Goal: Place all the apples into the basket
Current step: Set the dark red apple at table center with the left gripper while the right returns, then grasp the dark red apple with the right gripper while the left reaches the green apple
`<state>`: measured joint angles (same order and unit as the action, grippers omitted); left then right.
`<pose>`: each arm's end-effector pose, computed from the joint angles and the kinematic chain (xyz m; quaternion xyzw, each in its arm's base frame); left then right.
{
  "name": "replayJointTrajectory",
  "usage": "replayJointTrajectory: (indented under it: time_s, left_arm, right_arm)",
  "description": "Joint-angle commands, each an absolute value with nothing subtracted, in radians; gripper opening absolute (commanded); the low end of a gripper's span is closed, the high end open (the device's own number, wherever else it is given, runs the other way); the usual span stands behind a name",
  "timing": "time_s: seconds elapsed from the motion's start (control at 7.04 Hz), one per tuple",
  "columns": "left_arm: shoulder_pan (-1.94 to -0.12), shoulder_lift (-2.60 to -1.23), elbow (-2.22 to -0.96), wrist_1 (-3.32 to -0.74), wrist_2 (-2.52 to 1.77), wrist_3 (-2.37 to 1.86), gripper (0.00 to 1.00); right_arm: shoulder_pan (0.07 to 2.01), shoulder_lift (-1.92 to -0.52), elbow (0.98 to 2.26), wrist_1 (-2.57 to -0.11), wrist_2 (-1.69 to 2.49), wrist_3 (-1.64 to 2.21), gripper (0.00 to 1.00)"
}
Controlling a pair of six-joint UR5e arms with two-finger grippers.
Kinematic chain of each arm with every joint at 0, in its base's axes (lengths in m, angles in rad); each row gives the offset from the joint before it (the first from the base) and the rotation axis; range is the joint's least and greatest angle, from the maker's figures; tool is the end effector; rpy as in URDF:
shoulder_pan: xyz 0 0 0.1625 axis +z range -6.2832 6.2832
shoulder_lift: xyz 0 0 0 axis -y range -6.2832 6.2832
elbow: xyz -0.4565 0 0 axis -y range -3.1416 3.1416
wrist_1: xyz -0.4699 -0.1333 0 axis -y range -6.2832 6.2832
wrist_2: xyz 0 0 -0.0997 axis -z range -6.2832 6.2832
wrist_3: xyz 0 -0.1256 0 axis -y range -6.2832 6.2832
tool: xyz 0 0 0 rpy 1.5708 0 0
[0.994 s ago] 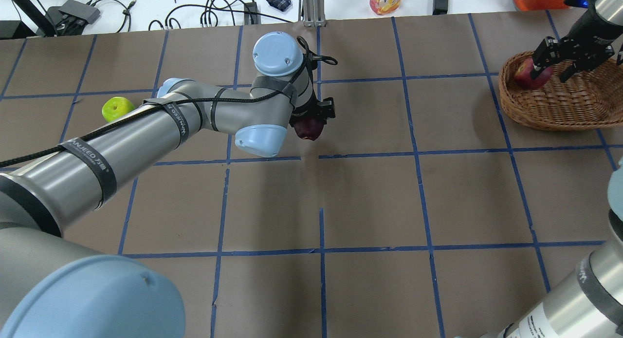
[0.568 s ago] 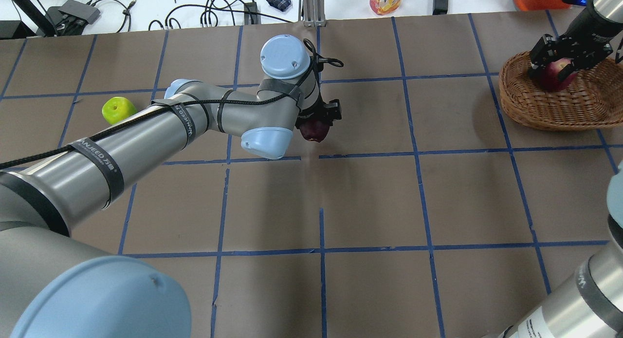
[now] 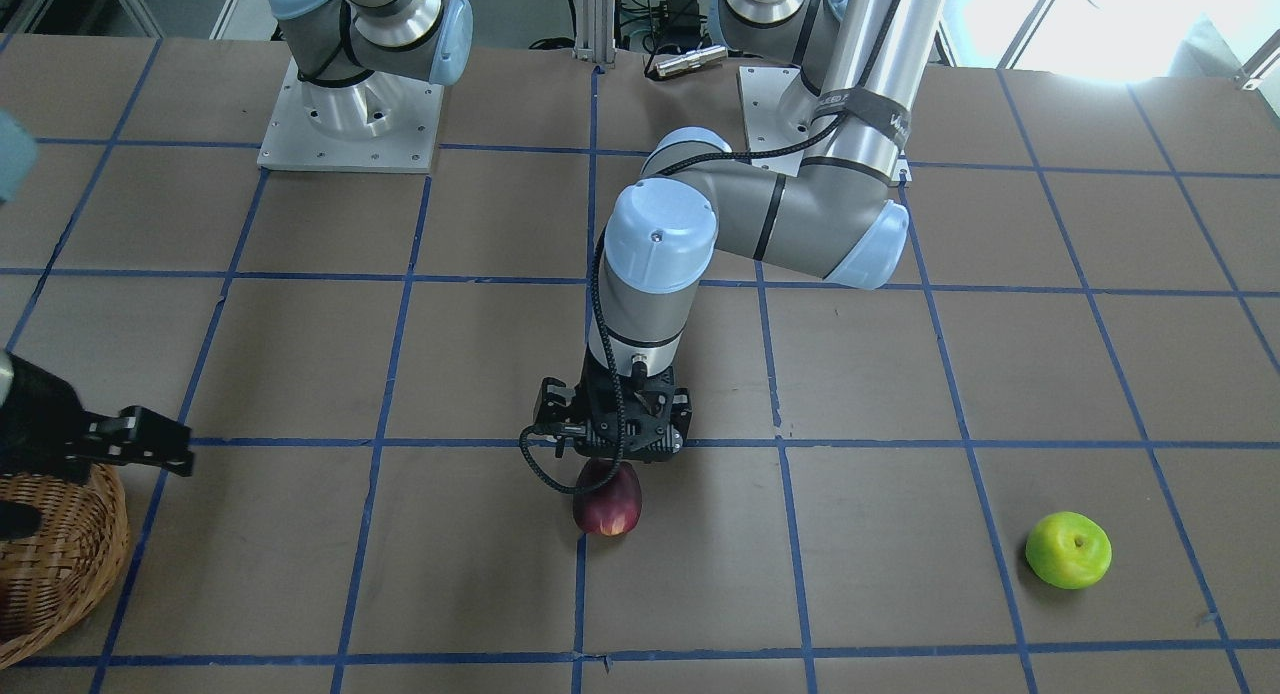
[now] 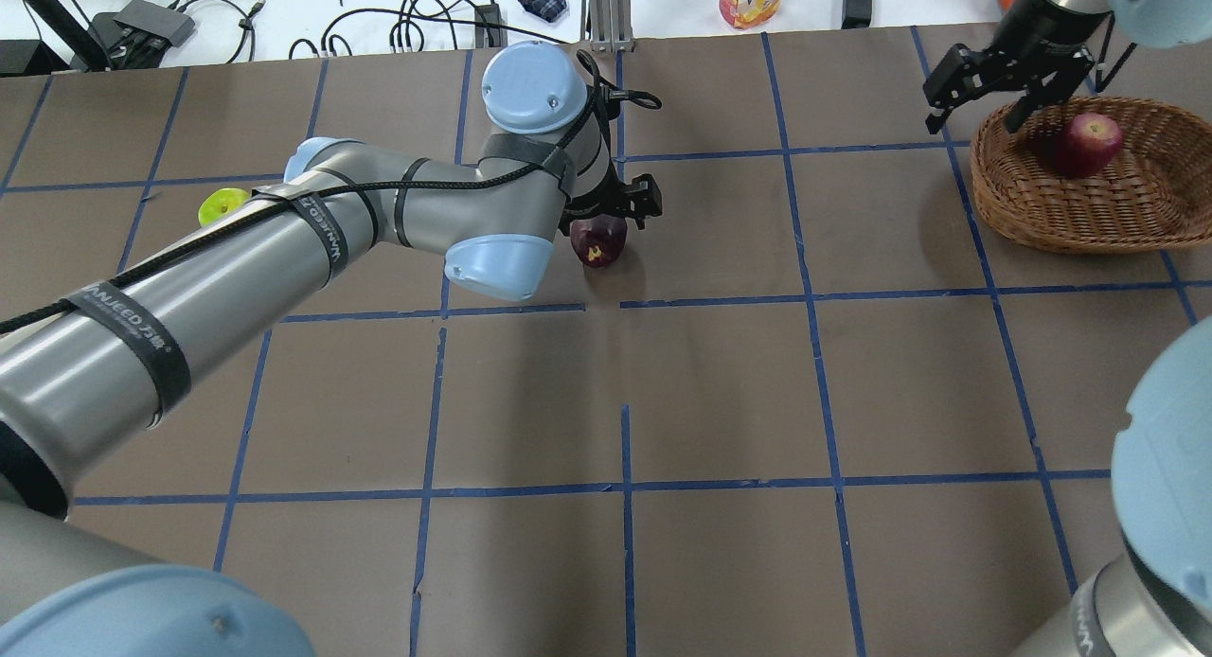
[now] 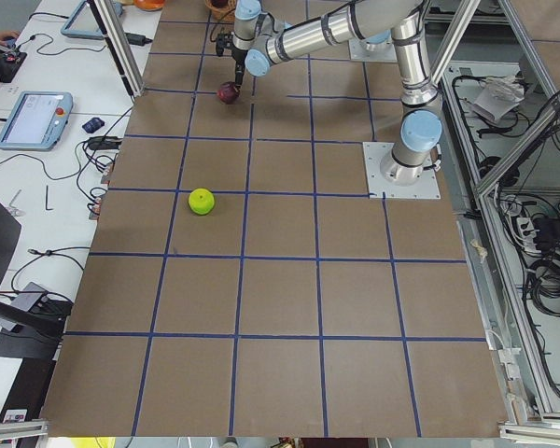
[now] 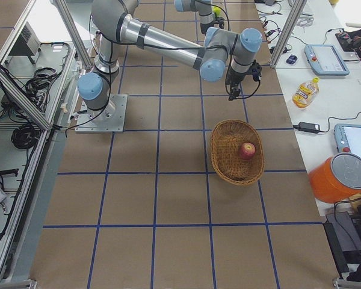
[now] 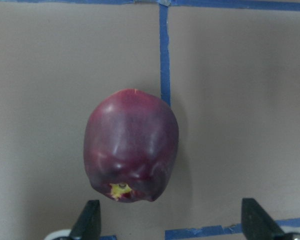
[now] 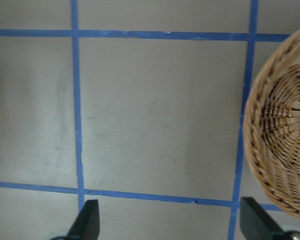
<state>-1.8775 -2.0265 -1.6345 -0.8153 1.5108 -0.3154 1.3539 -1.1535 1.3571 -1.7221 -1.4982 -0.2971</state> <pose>-0.3562 -0.6583 0.2406 0.0008 -0.9926 0.1030 0.0644 -0.0198 -0.7516 0.3545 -0.0391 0.9982 0.0160 0.0417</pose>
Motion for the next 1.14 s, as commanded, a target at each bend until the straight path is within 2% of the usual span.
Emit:
replayJointTrajectory:
  time_s: [0.0,0.28,0.43,0.57,0.99]
  left_arm:
    - [-1.762,-1.932,-1.628,-0.969,1.511,-0.196,1.00]
    - [-1.601,-1.876,-1.631,-1.105,1.523,0.036,1.00]
    - [-1.453,-1.882,-1.646,-1.153,1.514,0.211,1.00]
    - [-1.304,-1.916,-1.631,-1.169,1.519,0.312,1.00]
    - [-1.148,-2.050,-1.550,-1.121,1.595,0.674,1.00]
  right_arm:
    - [1.559,-1.157,1.361,-1.735,-1.543,-0.066,1.00]
    - [1.746,-1.132,1.362,-1.749,-1.531,0.252,1.00]
    - [1.809,-1.100,1.367,-1.803,-1.531,0.261,1.00]
    - [1.862,-1.069,1.370,-1.915,-1.528,0.287,1.00]
    - [1.967,-0.971,1.376,-2.064,-1.542,0.305,1.00]
